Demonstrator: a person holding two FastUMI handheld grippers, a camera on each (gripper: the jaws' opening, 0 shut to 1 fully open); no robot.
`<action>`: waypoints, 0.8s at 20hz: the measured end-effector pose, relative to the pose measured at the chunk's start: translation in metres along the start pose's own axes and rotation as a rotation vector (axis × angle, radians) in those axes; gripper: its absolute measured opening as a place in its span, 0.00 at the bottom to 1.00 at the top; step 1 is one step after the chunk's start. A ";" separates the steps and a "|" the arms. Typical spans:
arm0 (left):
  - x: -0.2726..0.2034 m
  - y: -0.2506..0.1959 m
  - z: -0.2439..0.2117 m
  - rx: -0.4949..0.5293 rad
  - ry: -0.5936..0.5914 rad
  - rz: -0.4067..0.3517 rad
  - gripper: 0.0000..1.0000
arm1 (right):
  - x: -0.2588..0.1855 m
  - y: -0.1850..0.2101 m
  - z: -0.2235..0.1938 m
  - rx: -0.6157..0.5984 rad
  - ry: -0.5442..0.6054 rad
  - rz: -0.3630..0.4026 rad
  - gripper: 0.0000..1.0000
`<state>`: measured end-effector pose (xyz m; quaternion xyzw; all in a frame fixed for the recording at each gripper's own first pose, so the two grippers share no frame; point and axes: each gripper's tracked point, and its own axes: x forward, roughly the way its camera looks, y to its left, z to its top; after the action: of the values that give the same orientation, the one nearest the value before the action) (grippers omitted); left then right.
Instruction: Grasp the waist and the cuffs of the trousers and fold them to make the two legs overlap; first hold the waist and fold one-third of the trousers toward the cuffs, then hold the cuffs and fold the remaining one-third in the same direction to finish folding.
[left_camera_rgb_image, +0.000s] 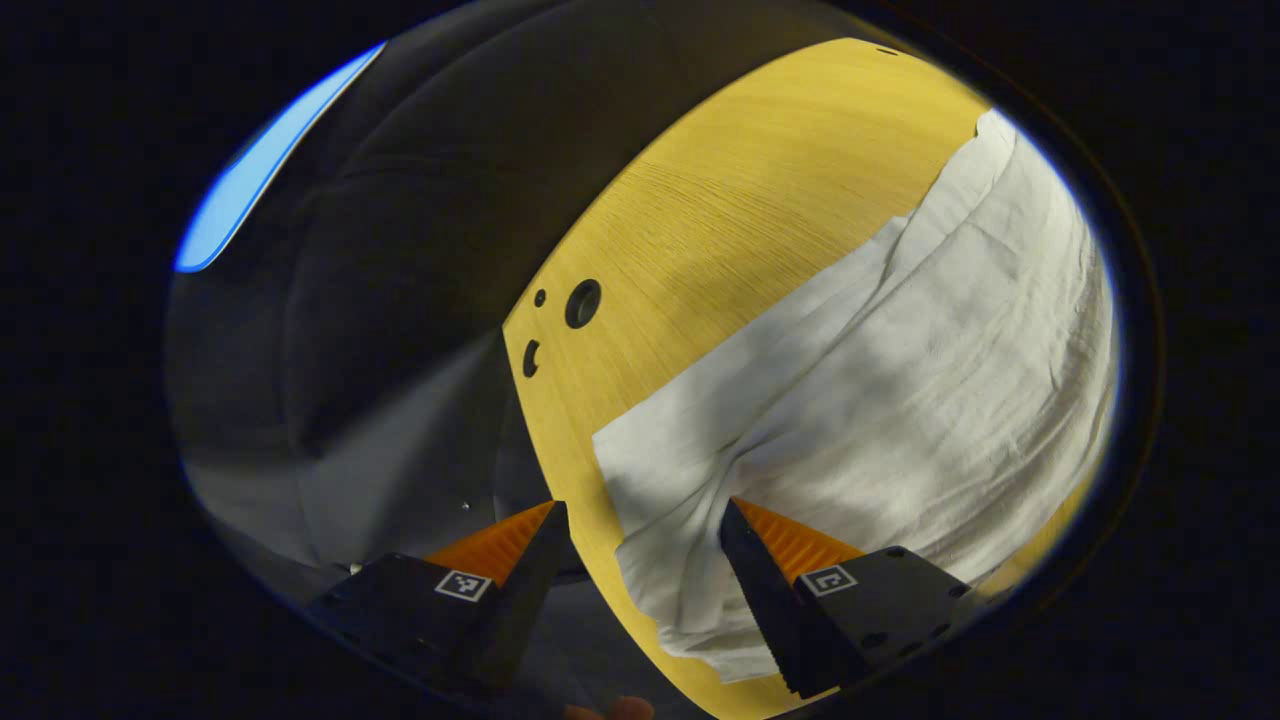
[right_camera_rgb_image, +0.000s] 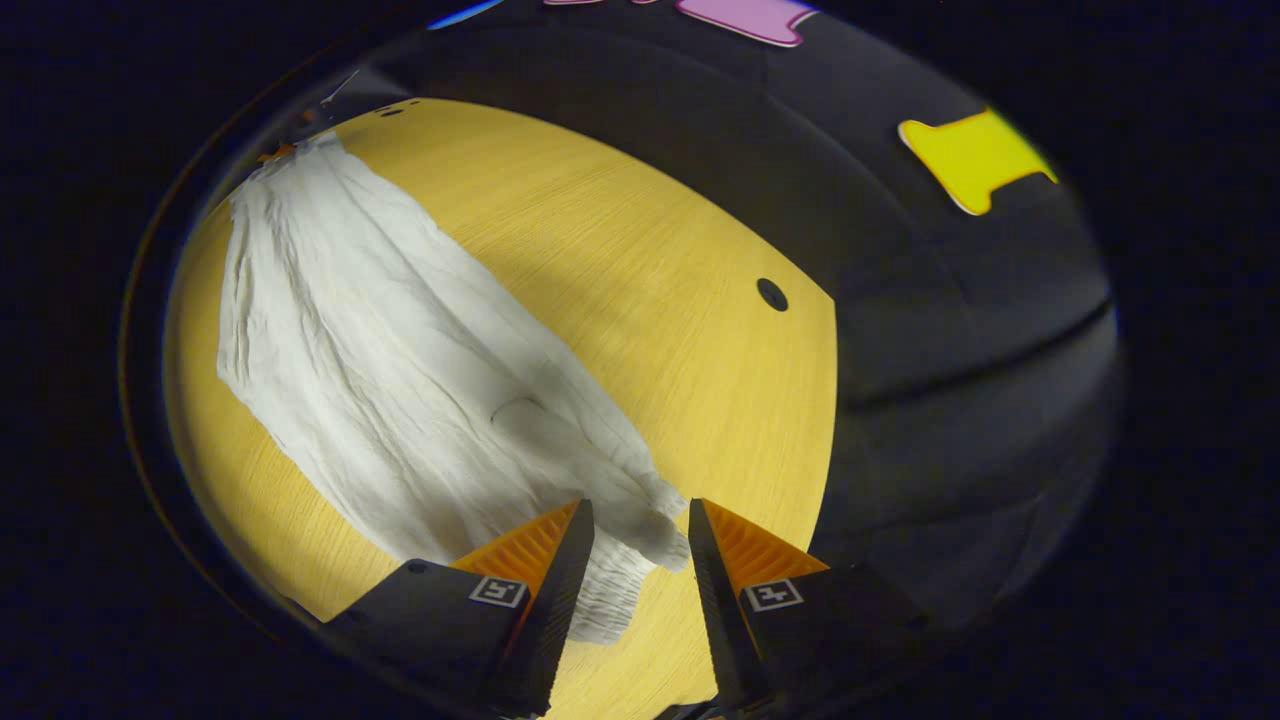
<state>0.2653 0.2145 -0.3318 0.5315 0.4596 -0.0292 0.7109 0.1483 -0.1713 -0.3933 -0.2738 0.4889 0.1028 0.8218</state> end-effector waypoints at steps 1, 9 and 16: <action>-0.009 0.004 -0.009 -0.025 -0.009 0.000 0.96 | -0.010 0.000 0.001 0.069 -0.018 -0.004 0.64; -0.102 0.006 -0.078 -0.369 -0.128 -0.047 0.96 | -0.075 0.026 -0.012 0.711 -0.137 -0.011 0.63; -0.128 -0.080 -0.085 -1.035 -0.150 -0.272 0.95 | -0.058 0.063 -0.049 1.185 -0.067 0.051 0.54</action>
<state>0.0960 0.1890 -0.3036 0.0439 0.4266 0.0718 0.9005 0.0548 -0.1404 -0.3838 0.2469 0.4432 -0.1596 0.8468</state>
